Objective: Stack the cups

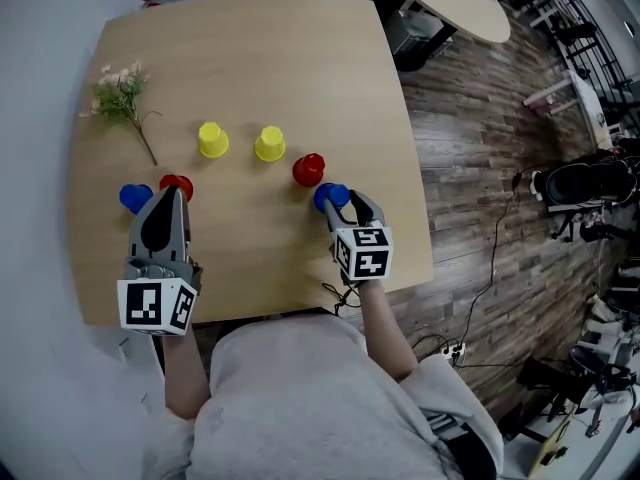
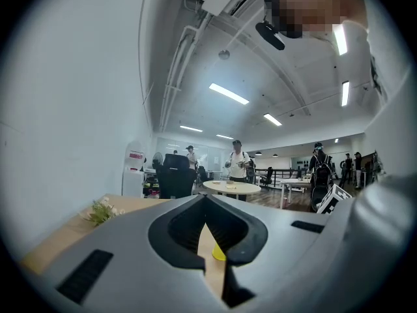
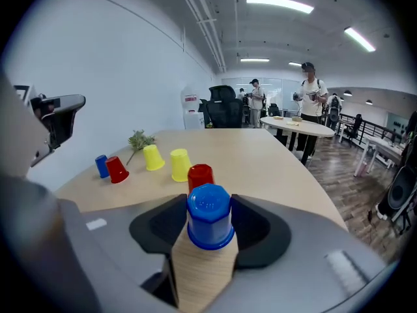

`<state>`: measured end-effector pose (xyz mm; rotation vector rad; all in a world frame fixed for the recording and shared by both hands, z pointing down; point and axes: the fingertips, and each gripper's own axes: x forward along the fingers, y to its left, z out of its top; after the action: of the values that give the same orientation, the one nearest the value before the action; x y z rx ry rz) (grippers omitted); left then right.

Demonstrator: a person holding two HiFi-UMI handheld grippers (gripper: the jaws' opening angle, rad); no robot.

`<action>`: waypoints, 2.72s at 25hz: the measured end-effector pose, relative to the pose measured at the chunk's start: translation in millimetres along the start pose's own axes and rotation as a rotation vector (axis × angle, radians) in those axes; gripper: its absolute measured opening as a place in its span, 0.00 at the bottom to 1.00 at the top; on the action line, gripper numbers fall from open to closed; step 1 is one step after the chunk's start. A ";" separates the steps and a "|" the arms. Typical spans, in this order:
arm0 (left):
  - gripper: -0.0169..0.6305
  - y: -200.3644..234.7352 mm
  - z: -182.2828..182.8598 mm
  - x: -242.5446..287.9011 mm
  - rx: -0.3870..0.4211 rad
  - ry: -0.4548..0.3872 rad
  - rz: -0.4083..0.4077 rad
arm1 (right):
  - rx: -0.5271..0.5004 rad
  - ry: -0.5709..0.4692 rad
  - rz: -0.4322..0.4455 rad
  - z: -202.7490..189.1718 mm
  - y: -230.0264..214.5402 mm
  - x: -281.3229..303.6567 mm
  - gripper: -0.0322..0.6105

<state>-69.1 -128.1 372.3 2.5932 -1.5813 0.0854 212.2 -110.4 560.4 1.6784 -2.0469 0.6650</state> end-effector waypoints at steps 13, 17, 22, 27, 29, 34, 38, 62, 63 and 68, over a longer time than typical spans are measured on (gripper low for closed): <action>0.04 58.8 -11.1 -28.9 -0.025 0.022 -0.016 | -0.108 -0.057 0.190 40.1 157.4 45.0 0.40; 0.04 75.8 -17.6 -38.5 -0.029 0.038 -0.021 | -0.116 -0.063 0.222 51.3 193.9 67.6 0.40; 0.04 101.4 -25.5 -49.4 -0.036 0.056 -0.015 | -0.117 -0.040 0.239 52.7 227.2 96.3 0.40; 0.04 125.5 -31.5 -60.0 -0.043 0.068 0.005 | -0.148 -0.001 0.235 44.7 248.3 114.6 0.40; 0.04 134.3 -33.0 -63.1 -0.047 0.070 0.014 | -0.158 0.009 0.230 42.0 254.0 118.2 0.40; 0.04 146.9 -35.7 -66.2 -0.059 0.073 0.020 | -0.184 0.011 0.223 41.5 264.3 122.4 0.40; 0.04 148.2 -35.0 -63.8 -0.064 0.073 0.010 | -0.178 0.005 0.220 43.8 265.8 121.7 0.40; 0.04 91.3 -39.6 -18.9 -0.065 0.096 -0.067 | -0.011 0.030 -0.194 32.0 23.1 75.8 0.45; 0.04 90.6 -39.6 -18.6 -0.063 0.099 -0.063 | -0.009 0.027 -0.190 32.1 23.3 76.5 0.42; 0.04 92.9 -42.2 -19.8 -0.064 0.105 -0.033 | -0.011 -0.008 -0.082 42.8 59.3 74.7 0.39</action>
<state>-160.5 -147.9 417.7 2.5203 -1.4812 0.1630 139.1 -185.0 563.8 1.7518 -1.9716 0.6195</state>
